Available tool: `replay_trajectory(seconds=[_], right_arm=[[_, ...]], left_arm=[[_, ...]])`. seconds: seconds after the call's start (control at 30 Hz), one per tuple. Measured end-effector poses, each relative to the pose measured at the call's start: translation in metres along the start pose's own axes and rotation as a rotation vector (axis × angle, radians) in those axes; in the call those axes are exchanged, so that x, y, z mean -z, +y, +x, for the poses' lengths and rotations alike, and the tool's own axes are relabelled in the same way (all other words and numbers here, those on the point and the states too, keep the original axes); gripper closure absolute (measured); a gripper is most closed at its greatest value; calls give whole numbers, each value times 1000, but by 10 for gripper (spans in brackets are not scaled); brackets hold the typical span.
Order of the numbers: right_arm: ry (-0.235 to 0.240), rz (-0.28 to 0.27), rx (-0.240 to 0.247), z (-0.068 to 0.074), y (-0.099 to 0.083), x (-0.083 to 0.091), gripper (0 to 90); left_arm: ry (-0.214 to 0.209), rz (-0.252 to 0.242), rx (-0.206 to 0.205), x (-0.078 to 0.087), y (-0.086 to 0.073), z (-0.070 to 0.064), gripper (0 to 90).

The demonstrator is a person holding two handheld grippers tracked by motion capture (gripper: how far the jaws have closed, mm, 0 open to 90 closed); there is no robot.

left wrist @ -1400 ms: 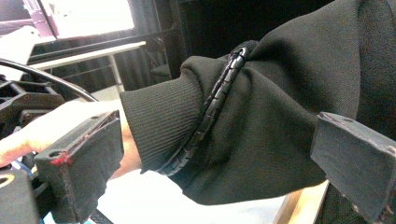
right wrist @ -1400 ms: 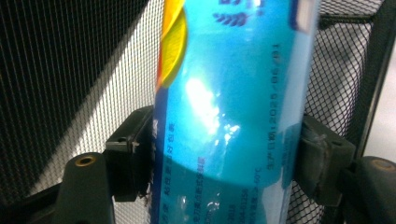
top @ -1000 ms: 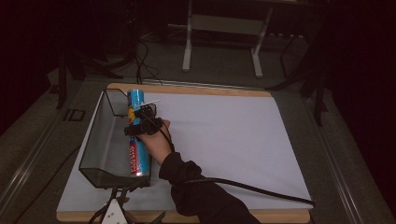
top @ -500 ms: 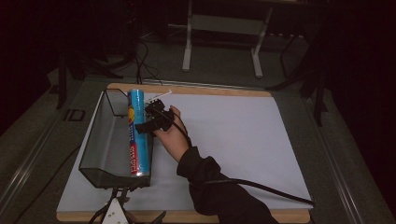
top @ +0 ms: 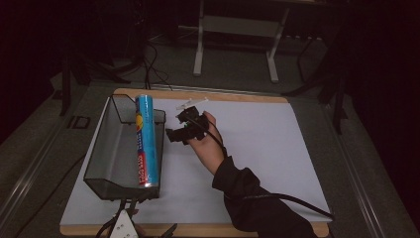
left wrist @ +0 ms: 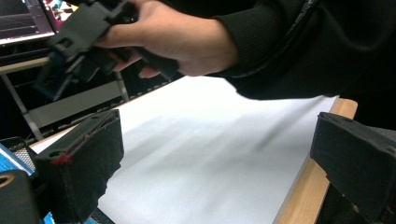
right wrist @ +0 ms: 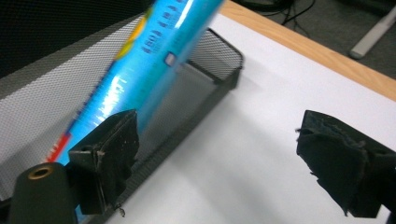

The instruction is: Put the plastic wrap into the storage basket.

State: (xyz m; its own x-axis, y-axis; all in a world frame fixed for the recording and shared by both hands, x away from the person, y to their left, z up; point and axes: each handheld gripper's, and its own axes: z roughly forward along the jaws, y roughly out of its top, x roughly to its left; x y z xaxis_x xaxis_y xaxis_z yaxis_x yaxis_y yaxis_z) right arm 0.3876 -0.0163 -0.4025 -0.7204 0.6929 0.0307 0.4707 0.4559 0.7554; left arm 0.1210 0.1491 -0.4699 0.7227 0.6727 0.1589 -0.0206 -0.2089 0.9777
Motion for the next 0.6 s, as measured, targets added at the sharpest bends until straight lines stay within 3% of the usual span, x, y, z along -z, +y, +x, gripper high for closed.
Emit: replay_trajectory(seconds=[0.27,0.3,0.5,0.6], right_arm=[[-50,-19,46,-23,-18,23,132],[-74,-33,54,-32,-28,33,132],[-65,-48,12,-51,-45,52,132],[-69,-86,4,-63,-63,70,135]], left_arm=[[4,4,-3,-1,0,0,35],[3,4,-3,-1,0,0,35],[3,8,-5,-2,-1,0,35],[5,14,-8,-3,-1,0,35]])
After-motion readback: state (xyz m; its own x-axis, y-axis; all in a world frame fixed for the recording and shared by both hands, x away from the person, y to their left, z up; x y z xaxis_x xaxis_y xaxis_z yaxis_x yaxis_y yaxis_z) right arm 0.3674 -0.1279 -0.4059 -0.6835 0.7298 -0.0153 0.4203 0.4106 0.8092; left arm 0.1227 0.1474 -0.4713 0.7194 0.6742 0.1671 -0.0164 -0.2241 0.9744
